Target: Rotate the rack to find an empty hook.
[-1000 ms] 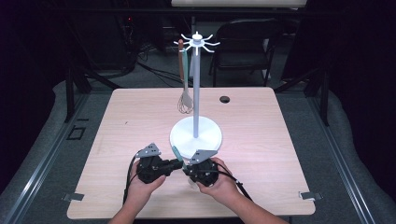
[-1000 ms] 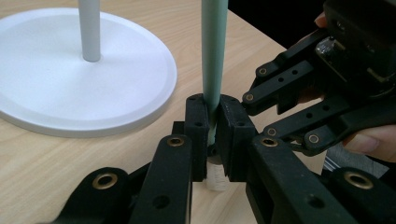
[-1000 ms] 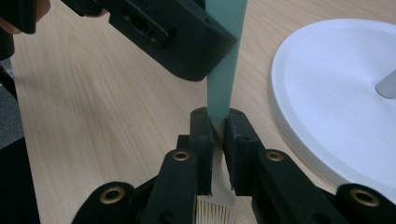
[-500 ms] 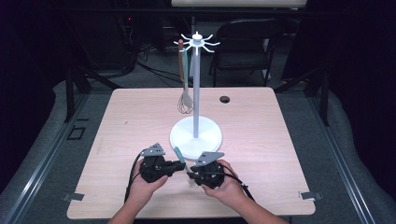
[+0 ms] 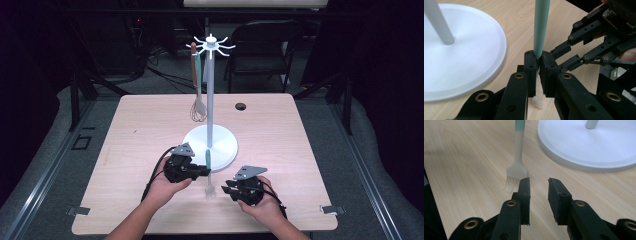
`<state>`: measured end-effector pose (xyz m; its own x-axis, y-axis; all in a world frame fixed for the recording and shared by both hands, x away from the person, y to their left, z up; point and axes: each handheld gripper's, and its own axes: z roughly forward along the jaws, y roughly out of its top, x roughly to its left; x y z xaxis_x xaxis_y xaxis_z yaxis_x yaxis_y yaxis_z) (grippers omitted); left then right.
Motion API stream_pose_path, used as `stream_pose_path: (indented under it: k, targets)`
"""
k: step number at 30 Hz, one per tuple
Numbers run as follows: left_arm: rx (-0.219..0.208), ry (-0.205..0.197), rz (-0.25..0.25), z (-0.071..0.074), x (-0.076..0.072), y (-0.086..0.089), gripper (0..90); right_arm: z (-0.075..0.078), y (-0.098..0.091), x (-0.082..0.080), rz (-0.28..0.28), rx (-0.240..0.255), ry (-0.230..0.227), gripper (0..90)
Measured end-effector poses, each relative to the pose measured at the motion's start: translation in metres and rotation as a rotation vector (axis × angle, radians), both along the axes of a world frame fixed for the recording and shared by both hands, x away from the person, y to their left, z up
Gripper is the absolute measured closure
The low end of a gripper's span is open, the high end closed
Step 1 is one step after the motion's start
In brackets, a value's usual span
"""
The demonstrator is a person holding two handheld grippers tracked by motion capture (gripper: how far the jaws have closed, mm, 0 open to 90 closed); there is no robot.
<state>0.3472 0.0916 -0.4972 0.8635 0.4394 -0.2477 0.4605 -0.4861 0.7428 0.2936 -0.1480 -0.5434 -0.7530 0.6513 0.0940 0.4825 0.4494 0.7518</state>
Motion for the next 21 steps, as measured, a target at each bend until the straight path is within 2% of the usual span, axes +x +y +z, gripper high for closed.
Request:
stream_pose_path:
  k: [6,9,15,21]
  targets:
    - [-0.001,-0.007,-0.013,-0.004,0.005,-0.013,84.6,-0.003,-0.014,-0.003,-0.028,0.029,0.003,71.2]
    - [-0.012,-0.003,0.005,-0.007,0.006,-0.013,84.7,-0.003,-0.018,-0.004,-0.036,0.040,0.002,71.2]
    - [-0.053,0.004,0.003,-0.005,0.007,-0.008,84.8,-0.004,-0.021,-0.003,-0.048,0.052,0.000,71.0]
    - [-0.062,-0.003,0.002,0.007,0.009,0.003,84.8,-0.006,-0.023,-0.002,-0.059,0.059,0.004,70.7]
